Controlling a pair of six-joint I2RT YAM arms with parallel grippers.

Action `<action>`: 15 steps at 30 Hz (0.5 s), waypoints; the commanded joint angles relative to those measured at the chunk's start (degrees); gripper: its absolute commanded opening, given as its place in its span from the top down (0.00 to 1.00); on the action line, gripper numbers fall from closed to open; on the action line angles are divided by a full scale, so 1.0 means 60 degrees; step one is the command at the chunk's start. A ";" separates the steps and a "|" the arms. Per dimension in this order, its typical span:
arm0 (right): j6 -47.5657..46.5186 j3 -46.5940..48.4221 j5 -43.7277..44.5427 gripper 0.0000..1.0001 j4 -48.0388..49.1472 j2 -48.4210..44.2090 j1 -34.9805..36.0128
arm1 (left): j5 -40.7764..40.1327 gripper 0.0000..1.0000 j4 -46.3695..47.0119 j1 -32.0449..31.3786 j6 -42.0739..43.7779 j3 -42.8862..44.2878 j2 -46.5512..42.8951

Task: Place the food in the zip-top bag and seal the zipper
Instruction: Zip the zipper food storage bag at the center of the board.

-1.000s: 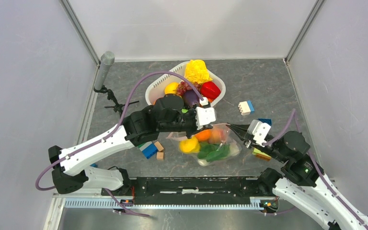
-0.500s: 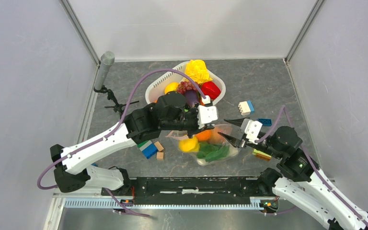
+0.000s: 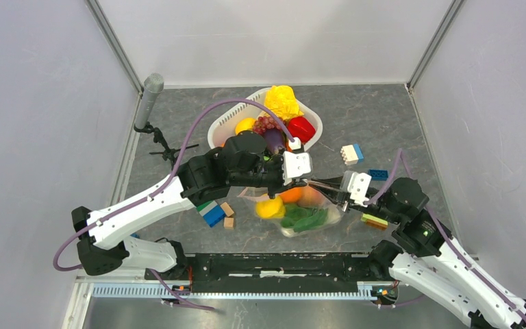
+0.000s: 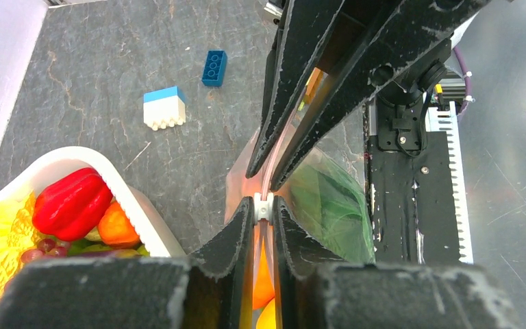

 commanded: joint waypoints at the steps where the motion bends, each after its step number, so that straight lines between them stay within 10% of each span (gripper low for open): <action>1: 0.0100 0.0127 0.0012 0.87 0.0608 -0.0150 -0.0040 | 0.0216 0.98 0.0445 0.0002 -0.0185 0.0387 -0.0140; 15: 0.0250 -0.0218 0.1951 1.00 0.0825 -0.0616 -0.0048 | -0.0236 0.98 0.0504 0.0001 -0.0190 -0.0056 -0.0431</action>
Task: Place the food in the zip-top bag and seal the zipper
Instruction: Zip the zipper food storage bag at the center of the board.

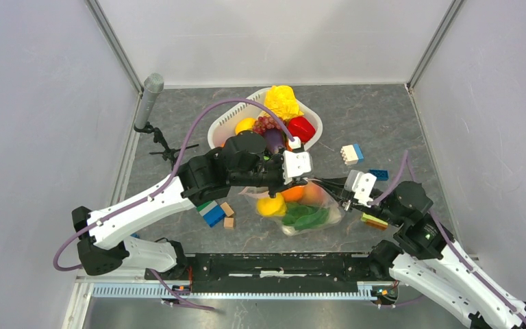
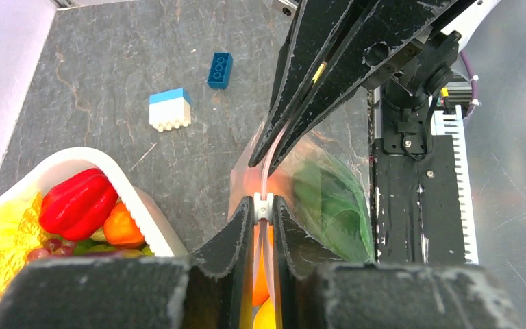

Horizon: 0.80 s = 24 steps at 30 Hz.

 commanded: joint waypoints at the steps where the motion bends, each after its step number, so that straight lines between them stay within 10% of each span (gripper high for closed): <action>1: 0.0101 -0.0188 0.1685 1.00 0.0706 -0.0424 -0.0055 | -0.0221 0.98 0.0446 0.0012 -0.0202 -0.0126 -0.0494; 24: 0.0808 -0.1126 0.5527 1.00 0.1372 -0.1714 -0.0047 | -0.2277 0.98 0.0072 0.0040 -0.0324 -0.1462 -0.1581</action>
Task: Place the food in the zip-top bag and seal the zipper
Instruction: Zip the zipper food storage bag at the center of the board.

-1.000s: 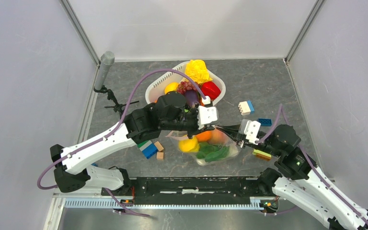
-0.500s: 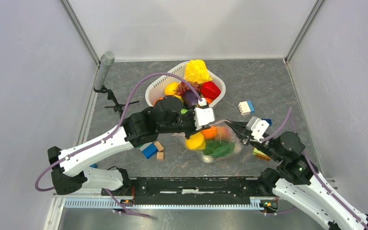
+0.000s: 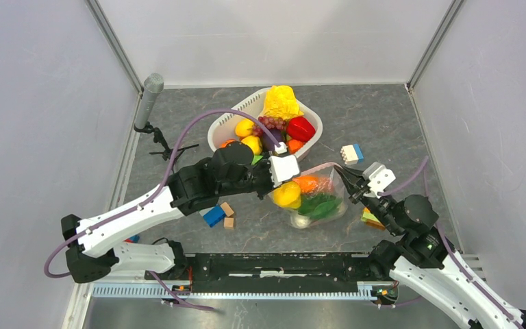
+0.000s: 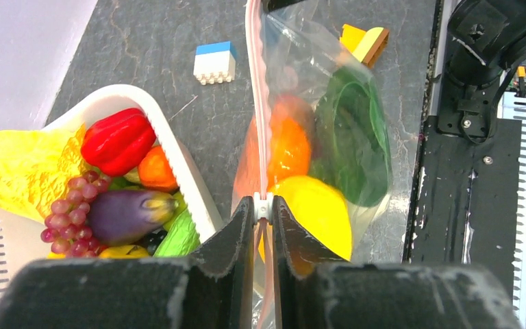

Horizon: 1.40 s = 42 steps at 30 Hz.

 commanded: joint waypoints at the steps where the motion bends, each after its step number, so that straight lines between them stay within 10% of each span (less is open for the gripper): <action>1: -0.0008 -0.0015 0.1484 1.00 0.0795 -0.0348 -0.0095 | -0.0484 0.98 -0.0283 0.0040 -0.0307 -0.0087 -0.0594; 27: 0.0459 -0.0259 0.2754 1.00 0.0766 -0.0826 -0.0087 | -0.2473 0.96 -0.1113 0.0168 -0.0337 -0.0593 -0.1141; 31: 0.0532 -0.0281 0.2384 1.00 0.0809 -0.0624 -0.0088 | -0.1874 0.69 -0.0195 0.0169 -0.0631 -0.0896 -0.1258; 33: 0.0588 -0.0177 0.2216 1.00 0.0662 -0.0398 -0.0087 | -0.1655 0.39 0.0055 0.0158 -0.0762 -0.0966 -0.1247; 42: 0.0145 0.1138 0.4167 1.00 -0.0318 0.1201 -0.0088 | -0.2011 0.00 0.0628 0.0236 -0.1250 -0.1101 -0.1591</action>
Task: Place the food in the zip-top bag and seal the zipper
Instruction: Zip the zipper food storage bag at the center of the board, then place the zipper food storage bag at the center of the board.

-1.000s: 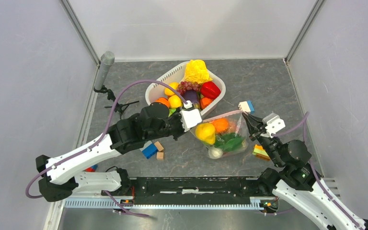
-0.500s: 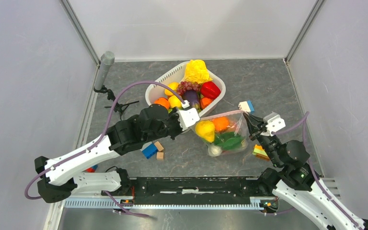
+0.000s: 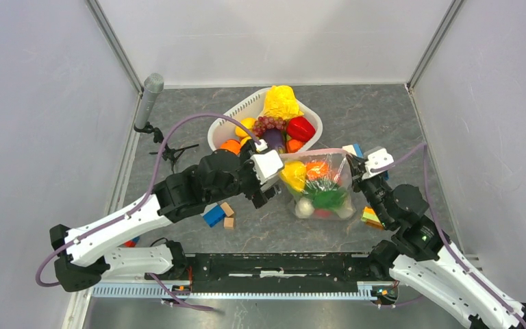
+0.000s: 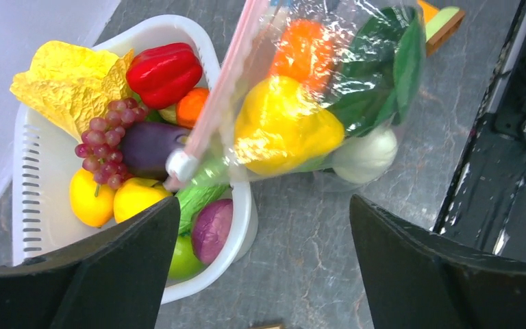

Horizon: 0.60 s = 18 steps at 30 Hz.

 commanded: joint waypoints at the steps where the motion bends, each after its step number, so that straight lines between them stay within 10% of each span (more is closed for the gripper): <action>1: -0.0531 0.1064 0.1779 1.00 -0.0136 0.0603 -0.0037 | -0.0195 0.00 0.1034 0.0086 -0.0542 -0.0227 -0.0602; 10: -0.2624 0.3647 0.2815 1.00 -0.0435 0.2175 -0.0051 | -0.0910 0.00 0.1647 0.0157 -0.0949 -0.0756 -0.1241; 18: -0.1906 0.1791 -0.6851 1.00 -0.1223 0.1417 -0.0049 | -0.1283 0.00 0.1965 0.0207 -0.1065 -0.1182 -0.1795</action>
